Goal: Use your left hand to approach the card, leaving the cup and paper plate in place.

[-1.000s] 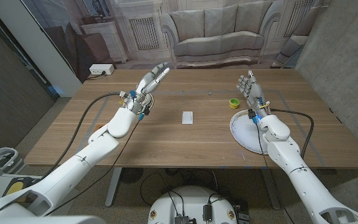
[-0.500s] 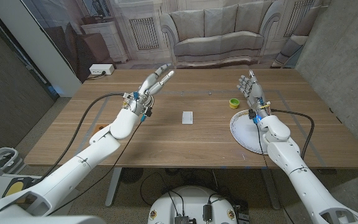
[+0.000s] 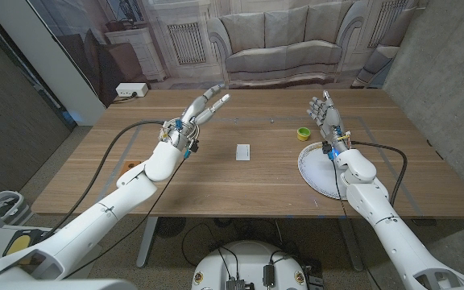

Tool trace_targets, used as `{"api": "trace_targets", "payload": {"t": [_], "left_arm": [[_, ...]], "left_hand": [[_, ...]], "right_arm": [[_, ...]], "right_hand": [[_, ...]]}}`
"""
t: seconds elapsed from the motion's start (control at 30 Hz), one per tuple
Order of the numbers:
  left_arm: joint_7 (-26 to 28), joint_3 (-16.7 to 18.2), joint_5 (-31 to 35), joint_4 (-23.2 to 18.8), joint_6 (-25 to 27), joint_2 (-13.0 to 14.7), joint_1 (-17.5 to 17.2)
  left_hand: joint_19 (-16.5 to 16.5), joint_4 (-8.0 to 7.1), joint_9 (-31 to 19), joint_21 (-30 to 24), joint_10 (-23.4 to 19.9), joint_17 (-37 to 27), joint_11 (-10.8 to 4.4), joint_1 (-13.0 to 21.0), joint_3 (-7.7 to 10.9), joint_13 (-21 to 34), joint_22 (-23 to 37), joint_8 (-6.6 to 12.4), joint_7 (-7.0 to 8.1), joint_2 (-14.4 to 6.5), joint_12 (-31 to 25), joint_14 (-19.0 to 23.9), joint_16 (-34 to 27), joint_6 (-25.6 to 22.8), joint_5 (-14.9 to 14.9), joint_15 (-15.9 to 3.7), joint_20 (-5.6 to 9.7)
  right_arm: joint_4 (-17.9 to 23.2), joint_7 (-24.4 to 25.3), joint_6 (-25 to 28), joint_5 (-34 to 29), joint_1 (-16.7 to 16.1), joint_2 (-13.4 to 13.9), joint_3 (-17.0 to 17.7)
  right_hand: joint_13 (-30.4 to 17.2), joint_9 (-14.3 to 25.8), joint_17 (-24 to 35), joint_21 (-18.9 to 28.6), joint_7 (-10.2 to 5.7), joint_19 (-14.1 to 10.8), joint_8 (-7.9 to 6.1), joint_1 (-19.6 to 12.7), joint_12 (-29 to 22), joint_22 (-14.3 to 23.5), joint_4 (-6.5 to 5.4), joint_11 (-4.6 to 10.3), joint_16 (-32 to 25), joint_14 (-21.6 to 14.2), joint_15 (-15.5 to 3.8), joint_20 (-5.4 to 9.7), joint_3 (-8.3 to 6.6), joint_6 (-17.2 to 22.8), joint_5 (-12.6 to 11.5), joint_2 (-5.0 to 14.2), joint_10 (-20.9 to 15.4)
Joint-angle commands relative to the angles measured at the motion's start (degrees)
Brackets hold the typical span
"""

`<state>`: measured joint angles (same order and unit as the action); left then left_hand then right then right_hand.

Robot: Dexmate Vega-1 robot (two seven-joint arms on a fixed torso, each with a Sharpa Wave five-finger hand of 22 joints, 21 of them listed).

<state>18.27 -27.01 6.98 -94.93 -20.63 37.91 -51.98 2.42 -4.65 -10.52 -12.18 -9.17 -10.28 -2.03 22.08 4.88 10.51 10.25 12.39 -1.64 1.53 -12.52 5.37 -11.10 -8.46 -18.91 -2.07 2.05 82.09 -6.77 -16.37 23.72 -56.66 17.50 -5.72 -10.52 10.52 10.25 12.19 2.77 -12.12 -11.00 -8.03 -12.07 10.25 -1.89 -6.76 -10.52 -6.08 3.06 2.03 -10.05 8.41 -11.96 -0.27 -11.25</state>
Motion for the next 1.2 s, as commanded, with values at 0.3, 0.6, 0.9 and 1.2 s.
{"api": "trace_targets", "payload": {"t": [0.3, 0.6, 0.9, 1.2], "left_arm": [[-1.3, -2.6, 4.3, -3.2, 5.4, 1.2, 1.3], [0.4, -3.4, 8.4, -5.4, 9.2, 1.8, 1.1], [2.3, -4.7, 12.7, -6.8, 12.9, 2.3, 1.2], [2.9, -5.9, 14.9, -7.3, 14.5, 2.5, 1.7]], "left_hand": [[0.5, -0.01, -0.2, -0.2, -0.7, -0.2, -0.22, 0.4, -0.21, 0.3, 0.1, 0.31, 0.17, -0.5, -0.1, 0.6, -0.3, -0.5, -0.7, -0.18, 1.98], [0.4, 0.05, -0.2, -0.1, -0.9, -0.2, -0.49, 0.6, -0.26, 0.3, 0.1, 0.27, 0.28, -0.6, 0.0, 0.7, -0.2, -0.7, -0.7, -0.3, 1.89], [0.4, 0.11, -0.2, -0.1, -1.1, -0.2, -0.55, 0.8, -0.28, 0.3, 0.1, 0.22, 0.48, -0.6, 0.0, 0.8, -0.2, -0.9, -0.8, -0.41, 1.86], [0.5, 0.2, -0.2, 0.0, -1.2, -0.2, -0.71, 1.0, -0.3, 0.4, 0.1, 0.21, 0.7, -0.8, 0.0, 0.8, -0.1, -1.2, -0.9, -0.66, 1.9]], "right_arm": [[0.1, -0.4, -0.7, 0.7, -0.4, -0.1, 0.1], [1.0, 0.0, -0.2, 0.8, -1.0, 0.2, 0.3], [1.5, 0.0, -0.3, 1.0, -1.5, 0.2, 0.4], [2.2, 0.4, -0.4, 1.1, -2.1, 0.4, 0.7]], "right_hand": [[-0.1, 0.3, 0.2, -0.2, 0.02, -0.5, -0.24, -0.3, -0.3, 0.4, 0.34, 0.02, -0.2, -0.6, 0.01, -0.14, 0.02, 0.6, -0.1, 0.42, -0.4], [-0.1, 0.3, 0.2, -0.3, -0.01, -0.6, -0.28, -0.3, -0.3, 0.4, 0.38, 0.1, -0.2, -0.8, 0.04, -0.14, 0.07, 0.7, -0.1, 0.45, -0.5], [-0.1, 0.3, 0.2, -0.3, -0.02, -0.6, -0.27, -0.3, -0.3, 0.4, 0.42, 0.06, -0.2, -0.8, -0.05, -0.14, 0.12, 0.8, -0.1, 0.47, -0.6], [-0.1, 0.3, 0.2, -0.3, 0.09, -0.6, -0.27, -0.2, -0.3, 0.4, 0.46, 0.14, -0.2, -0.8, -0.04, -0.17, 0.18, 0.8, -0.1, 0.5, -0.6]]}}
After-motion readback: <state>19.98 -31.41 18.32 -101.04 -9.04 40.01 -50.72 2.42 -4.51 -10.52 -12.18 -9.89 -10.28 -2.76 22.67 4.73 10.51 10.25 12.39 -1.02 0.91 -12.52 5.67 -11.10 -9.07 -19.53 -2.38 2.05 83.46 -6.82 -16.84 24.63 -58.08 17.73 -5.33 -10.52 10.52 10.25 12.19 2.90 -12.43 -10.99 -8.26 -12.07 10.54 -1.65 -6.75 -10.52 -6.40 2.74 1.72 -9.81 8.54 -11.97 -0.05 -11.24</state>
